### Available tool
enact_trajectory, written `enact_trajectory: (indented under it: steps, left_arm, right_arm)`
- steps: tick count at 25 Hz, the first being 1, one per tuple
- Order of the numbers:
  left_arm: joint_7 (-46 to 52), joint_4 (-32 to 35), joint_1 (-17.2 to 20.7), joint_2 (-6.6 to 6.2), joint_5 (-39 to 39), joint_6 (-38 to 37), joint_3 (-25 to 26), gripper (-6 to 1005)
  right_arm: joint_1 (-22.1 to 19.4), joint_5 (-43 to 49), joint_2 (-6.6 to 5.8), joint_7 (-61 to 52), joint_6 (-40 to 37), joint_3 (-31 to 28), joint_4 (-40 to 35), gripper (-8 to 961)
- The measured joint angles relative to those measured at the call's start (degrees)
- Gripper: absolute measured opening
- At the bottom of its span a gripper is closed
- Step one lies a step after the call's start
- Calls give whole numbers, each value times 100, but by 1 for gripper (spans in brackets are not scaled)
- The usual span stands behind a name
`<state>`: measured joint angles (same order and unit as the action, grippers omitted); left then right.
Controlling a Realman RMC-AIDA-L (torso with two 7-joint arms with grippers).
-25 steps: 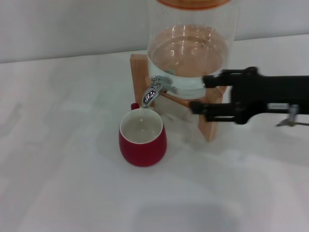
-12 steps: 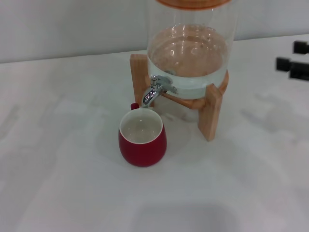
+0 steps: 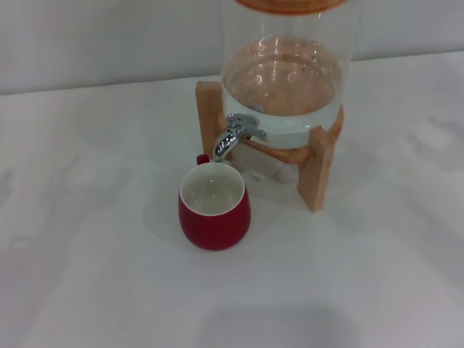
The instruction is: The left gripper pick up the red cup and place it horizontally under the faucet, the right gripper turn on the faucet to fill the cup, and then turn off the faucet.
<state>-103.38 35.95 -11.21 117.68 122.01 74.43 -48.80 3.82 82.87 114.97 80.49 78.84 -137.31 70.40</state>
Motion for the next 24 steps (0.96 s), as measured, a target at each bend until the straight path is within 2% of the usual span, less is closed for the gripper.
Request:
enact_trajectory:
  steps: [4, 9, 12, 15, 17, 19, 24]
  left_arm:
    - [141, 3, 39, 18, 10, 54, 86, 770]
    - [465, 12, 104, 35, -34, 69, 194, 770]
    - [952, 27, 96, -45, -275, 58, 190, 770]
    - [1816, 152, 63, -156, -914, -124, 198, 770]
    - [2318, 301, 68, -183, -1299, -252, 199, 770]
    - [2542, 496, 129, -141, -1484, -325, 200, 770]
    - [2339, 1320, 495, 112, -1697, -266, 196, 770]
  right_arm:
    - [116, -123, -7, 268, 8, -456, -574, 719]
    - [132, -211, -17, 401, -4, -645, -848, 719]
    - [133, -214, -18, 406, -14, -677, -895, 719]
    - [135, -228, -19, 406, -18, -680, -902, 719]
    - [136, -262, -19, 406, -19, -688, -904, 719]
    - [136, -276, -19, 406, -18, -700, -906, 719]
    - [92, -278, -19, 413, 20, -705, -910, 719]
